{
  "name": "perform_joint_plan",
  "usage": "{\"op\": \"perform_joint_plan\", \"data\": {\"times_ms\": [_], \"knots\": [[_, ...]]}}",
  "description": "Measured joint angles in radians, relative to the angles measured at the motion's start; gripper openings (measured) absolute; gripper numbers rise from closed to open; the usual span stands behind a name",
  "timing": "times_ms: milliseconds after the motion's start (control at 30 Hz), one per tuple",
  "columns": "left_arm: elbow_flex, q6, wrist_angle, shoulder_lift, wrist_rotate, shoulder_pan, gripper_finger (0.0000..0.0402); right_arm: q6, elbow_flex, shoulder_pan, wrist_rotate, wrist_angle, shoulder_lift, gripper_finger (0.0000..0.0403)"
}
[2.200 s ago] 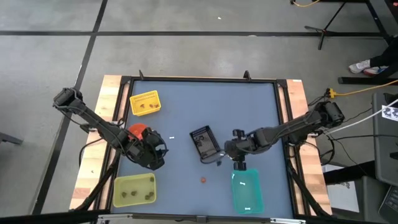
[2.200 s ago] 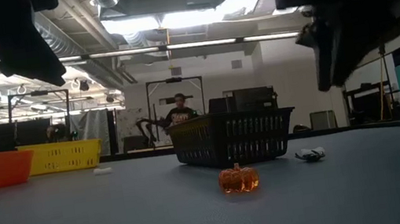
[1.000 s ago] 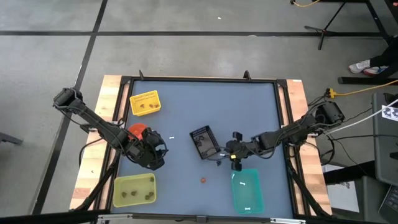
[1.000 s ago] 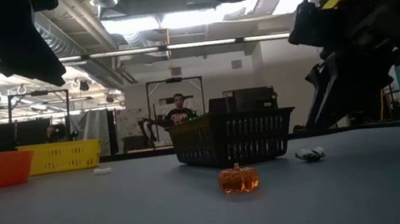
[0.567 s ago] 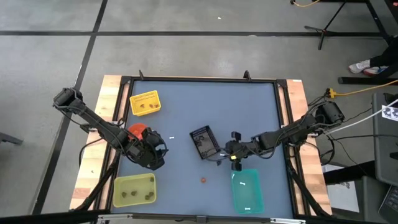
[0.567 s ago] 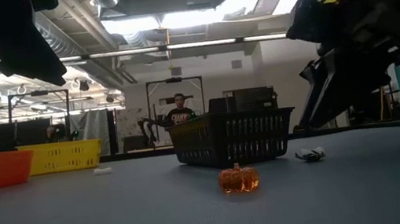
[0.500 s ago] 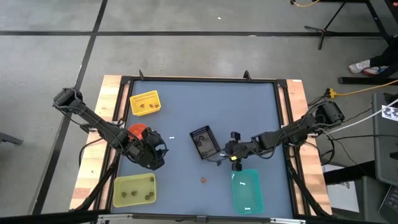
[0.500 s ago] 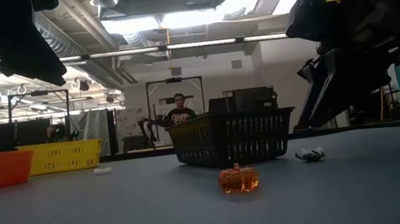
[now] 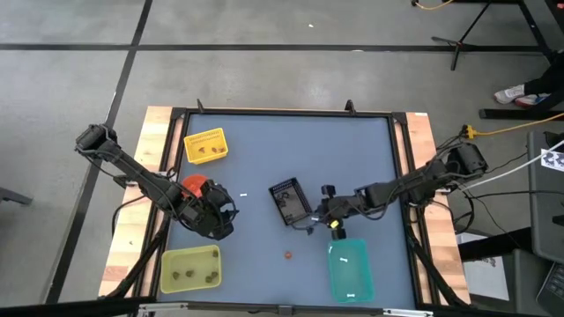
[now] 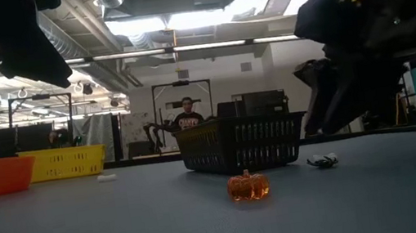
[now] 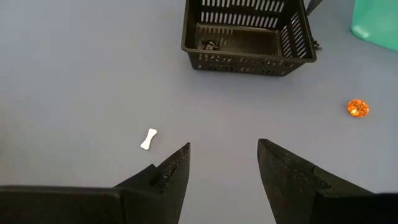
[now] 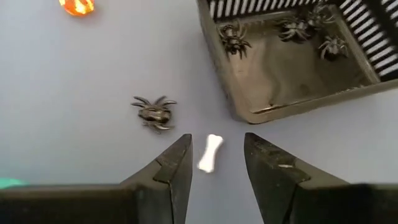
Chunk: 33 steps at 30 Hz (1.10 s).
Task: Sort Halloween decoration
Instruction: Put the white bone toy into the green bin
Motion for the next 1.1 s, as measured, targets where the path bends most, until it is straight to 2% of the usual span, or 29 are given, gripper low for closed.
{"op": "perform_joint_plan", "data": {"times_ms": [133, 400, 733, 1100], "knots": [[0.000, 0.000, 0.000, 0.000, 0.000, 0.000, 0.0171, -0.055, 0.000, -0.041, -0.042, -0.002, 0.000, 0.0144], [0.000, 0.000, 0.000, 0.000, 0.000, 0.000, 0.0171, -0.132, 0.000, -0.094, -0.215, -0.009, 0.000, 0.0144], [0.000, -0.001, 0.000, 0.000, 0.000, 0.000, 0.0171, -0.191, 0.000, -0.092, -0.192, -0.010, 0.000, 0.0144], [0.000, -0.001, 0.013, 0.000, -0.001, 0.000, 0.0171, -0.190, 0.000, -0.092, -0.202, 0.015, 0.095, 0.0144]]}}
